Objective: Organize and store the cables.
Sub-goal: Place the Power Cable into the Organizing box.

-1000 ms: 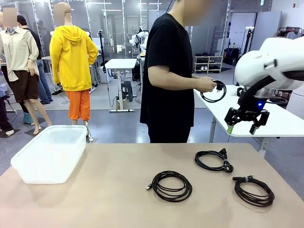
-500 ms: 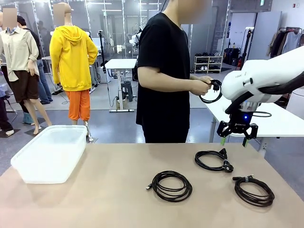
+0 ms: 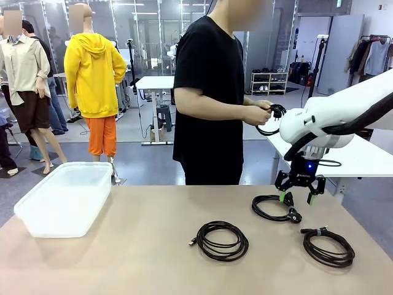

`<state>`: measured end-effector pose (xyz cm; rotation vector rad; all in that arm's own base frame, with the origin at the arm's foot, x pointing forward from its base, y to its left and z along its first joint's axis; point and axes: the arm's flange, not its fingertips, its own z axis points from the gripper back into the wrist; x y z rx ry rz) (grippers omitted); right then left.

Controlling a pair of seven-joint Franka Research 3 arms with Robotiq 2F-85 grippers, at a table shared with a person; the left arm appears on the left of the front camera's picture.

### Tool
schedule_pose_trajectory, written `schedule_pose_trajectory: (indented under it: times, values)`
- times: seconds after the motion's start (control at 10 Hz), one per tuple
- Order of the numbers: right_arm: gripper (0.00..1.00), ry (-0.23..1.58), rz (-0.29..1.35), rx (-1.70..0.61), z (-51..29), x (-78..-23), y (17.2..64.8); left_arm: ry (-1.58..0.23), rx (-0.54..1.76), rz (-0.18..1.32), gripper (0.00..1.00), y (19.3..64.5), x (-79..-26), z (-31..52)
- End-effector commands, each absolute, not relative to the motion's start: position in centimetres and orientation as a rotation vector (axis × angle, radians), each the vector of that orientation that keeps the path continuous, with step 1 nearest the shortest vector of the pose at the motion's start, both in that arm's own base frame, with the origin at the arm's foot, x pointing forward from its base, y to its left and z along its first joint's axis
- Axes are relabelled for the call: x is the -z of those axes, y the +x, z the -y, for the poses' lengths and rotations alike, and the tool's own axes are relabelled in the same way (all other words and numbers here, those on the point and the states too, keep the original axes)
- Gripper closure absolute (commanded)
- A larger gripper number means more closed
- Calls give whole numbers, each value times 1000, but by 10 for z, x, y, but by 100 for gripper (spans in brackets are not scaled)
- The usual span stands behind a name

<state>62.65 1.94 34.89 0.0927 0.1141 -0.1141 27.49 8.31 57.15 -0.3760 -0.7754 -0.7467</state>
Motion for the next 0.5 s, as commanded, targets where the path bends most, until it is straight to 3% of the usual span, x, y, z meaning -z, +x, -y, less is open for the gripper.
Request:
schedule_pose_trajectory:
  times: [0.0, 0.4]
  values:
    - [0, 49, -92, 160, -25, -337, 644, -381, 756, 779, 0, 275, -572, -82]
    - [0, 108, -72, 185, -14, -312, 654, -381, 756, 779, 0, 275, -572, -82]
